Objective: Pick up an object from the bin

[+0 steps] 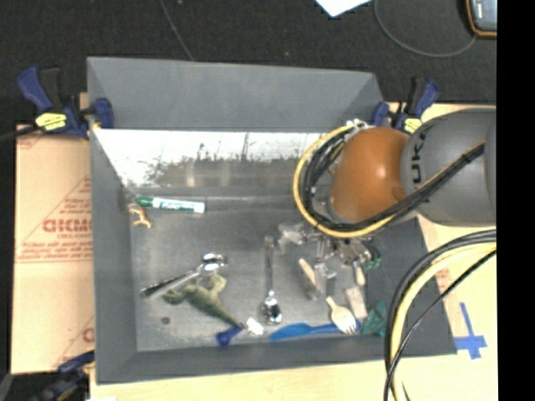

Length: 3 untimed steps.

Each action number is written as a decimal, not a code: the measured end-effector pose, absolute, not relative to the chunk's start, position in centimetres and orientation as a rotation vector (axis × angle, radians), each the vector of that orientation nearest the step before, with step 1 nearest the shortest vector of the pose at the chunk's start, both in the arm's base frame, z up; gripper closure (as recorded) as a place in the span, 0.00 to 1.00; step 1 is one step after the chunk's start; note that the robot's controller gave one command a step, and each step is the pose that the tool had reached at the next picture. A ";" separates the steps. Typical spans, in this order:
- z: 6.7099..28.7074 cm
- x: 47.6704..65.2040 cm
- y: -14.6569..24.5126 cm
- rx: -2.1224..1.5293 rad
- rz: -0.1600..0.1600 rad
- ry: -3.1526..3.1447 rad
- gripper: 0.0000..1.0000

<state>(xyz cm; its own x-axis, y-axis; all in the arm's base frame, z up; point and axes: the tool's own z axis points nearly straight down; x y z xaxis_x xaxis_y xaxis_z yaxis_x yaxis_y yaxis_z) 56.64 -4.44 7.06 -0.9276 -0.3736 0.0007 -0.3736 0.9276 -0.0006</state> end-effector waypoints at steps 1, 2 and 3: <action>15.4 57.2 -0.4 0.826 0.005 -3.038 0.00; 10.0 56.6 1.8 1.028 0.002 -2.967 0.00; 7.1 55.9 1.7 1.670 0.012 -2.670 0.00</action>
Offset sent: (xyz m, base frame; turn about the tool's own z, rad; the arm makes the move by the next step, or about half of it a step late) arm -0.0012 0.0634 0.0294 -0.2864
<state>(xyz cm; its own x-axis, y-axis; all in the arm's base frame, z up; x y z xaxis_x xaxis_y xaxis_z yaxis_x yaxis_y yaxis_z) 55.93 1.74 7.09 -0.4375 -0.8992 -0.0028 -0.8992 0.4375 -0.0105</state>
